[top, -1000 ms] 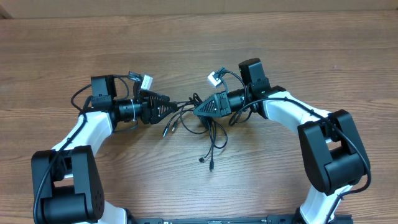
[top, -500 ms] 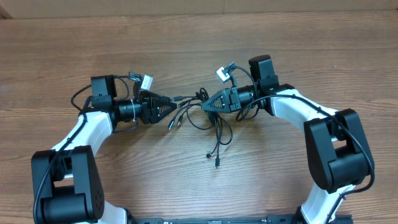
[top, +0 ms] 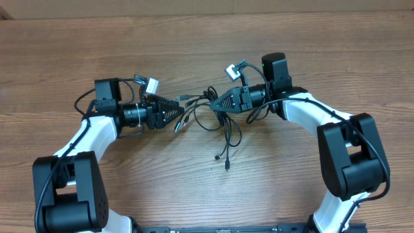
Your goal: Untangle cables
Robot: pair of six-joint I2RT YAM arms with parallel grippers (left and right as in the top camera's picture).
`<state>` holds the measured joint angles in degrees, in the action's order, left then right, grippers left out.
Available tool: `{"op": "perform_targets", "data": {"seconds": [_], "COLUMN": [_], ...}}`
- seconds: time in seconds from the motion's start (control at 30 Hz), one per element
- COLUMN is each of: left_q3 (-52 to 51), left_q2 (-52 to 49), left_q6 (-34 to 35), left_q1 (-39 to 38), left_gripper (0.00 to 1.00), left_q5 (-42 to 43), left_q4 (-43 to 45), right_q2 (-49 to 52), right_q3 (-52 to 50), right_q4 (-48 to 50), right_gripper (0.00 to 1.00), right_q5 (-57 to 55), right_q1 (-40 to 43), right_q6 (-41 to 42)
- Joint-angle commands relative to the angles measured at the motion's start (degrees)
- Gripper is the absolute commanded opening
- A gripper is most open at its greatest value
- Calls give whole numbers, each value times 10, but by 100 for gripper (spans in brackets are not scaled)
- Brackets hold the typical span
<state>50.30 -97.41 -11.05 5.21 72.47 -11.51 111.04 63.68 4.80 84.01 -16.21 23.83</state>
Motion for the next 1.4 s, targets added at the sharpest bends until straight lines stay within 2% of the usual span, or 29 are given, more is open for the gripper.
{"op": "perform_targets", "data": {"seconds": [0.0, 0.17, 0.33, 0.37, 0.47, 0.57, 0.67, 0.9, 1.03, 1.23, 1.37], "left_q3": [9, 9, 9, 9, 9, 9, 9, 9, 9, 9, 9], "left_q2": [-4, -4, -4, -4, -4, -4, -4, -4, -4, -4, -4], "left_q6": [-5, -6, -8, -10, -9, -9, 17, 154, 178, 179, 218], "left_q1": [-13, -23, -30, -31, -31, -30, -29, -22, -9, 10, 24], "left_gripper": [51, 50, 47, 44, 17, 8, 5, 4, 4, 4, 4], "left_q5": [44, 60, 56, 52, 25, -18, -74, -238, -280, -286, -351], "left_q4": [0, 0, 0, 0, 0, 0, 7, 12, 8, -2, -14], "right_q2": [-19, -19, -19, -19, -19, -19, -19, -19, -19, -19, -19], "right_q3": [1, 1, 1, 1, 1, 1, 1, 1, 1, 1, 1], "right_q4": [66, 144, 151, 151, 151, 151, 151, 150, 150, 150, 151], "right_gripper": [4, 4, 4, 4, 4, 4, 4, 4, 4, 4, 4], "right_q5": [18, 18, 18, 18, 18, 16, 16, 16, 17, 17, 18], "right_q1": [2, 2, 2, 2, 2, 2, 7, 25, 25, 25, 25], "right_q6": [94, 163, 169, 169, 169, 169, 169, 169, 169, 169, 169]}}
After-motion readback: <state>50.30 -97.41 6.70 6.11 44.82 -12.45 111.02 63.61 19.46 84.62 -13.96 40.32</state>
